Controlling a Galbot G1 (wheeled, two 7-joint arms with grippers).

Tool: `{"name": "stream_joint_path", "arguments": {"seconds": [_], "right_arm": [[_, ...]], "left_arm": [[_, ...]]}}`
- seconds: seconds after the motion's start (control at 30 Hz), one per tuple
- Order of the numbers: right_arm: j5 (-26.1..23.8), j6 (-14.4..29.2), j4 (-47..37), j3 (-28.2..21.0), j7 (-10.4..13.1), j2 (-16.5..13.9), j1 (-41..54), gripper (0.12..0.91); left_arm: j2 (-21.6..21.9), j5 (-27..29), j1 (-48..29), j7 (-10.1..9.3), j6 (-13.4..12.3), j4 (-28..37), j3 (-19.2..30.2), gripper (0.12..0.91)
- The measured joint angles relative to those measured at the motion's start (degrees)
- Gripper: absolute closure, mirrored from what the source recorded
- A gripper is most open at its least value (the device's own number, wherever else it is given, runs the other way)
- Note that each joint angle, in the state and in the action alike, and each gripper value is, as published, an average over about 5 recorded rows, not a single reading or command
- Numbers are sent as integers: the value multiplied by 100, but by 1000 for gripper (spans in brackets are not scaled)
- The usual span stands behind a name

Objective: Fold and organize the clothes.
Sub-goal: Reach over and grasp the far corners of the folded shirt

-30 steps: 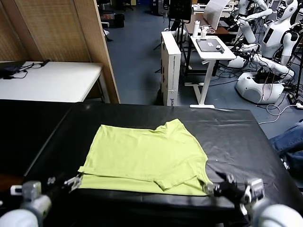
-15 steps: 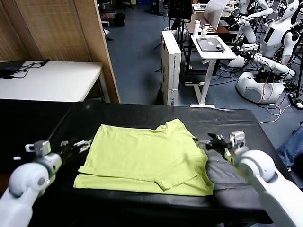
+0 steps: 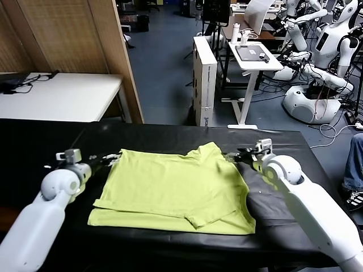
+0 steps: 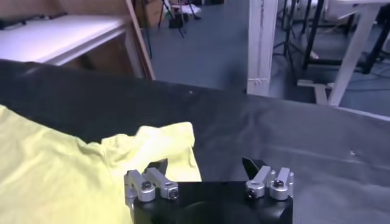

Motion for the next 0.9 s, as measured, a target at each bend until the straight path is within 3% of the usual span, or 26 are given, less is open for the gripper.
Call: {"name": "stream_joint_path", "arguments": {"seconds": [0.63,0.9], "right_arm": [[-118,29,-523,-243,-86,408,269,120],[-137,60,-697,-276,-127,481,354,279]], "left_arm": [[-417,376,-953,184,-173,1101,581,123],[-539,444,-1092,201,-199,1344,695,129]]}}
